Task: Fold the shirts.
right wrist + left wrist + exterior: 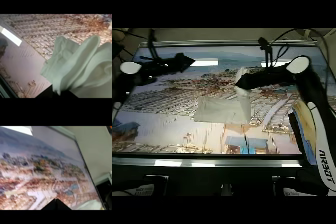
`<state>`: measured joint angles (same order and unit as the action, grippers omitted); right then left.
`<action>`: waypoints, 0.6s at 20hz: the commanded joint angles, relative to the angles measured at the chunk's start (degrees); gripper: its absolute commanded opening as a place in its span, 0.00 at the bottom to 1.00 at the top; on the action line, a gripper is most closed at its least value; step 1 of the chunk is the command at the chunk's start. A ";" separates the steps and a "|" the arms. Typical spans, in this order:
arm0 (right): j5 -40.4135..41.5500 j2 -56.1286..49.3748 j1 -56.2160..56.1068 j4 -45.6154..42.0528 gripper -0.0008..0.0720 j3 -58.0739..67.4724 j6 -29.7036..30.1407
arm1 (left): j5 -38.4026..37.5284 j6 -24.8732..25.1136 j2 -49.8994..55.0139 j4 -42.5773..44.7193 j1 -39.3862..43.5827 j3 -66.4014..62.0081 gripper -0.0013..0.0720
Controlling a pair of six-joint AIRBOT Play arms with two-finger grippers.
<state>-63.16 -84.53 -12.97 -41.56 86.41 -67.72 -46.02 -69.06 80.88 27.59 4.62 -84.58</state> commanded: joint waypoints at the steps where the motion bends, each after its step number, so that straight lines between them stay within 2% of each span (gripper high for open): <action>1: 10.86 -9.20 -9.77 4.98 0.05 0.02 0.00 | -4.31 -2.12 -12.85 5.92 -12.22 0.02 0.05; 4: 17.38 -16.41 -14.88 10.97 0.05 0.02 0.07 | -7.26 -2.08 -20.17 5.97 -15.98 0.02 0.05; 7: 21.66 -21.29 -18.10 15.43 0.06 0.02 0.04 | -8.52 -2.08 -24.22 6.10 -15.69 0.02 0.05; 10: 20.02 -22.40 -18.53 16.48 0.48 0.02 1.44 | -9.16 -2.03 -24.74 6.16 -15.50 0.02 0.05; 11: 19.12 -21.88 -17.81 16.46 0.71 0.02 2.27 | -9.18 -1.88 -24.57 6.49 -15.50 0.02 0.05; 12: 17.29 -21.03 -16.65 16.28 0.85 0.02 4.46 | -9.25 -1.88 -24.37 7.28 -15.50 0.02 0.05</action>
<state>-44.47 -105.21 -30.09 -26.74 86.39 -66.43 -54.54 -70.98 57.39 33.76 -10.52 -84.58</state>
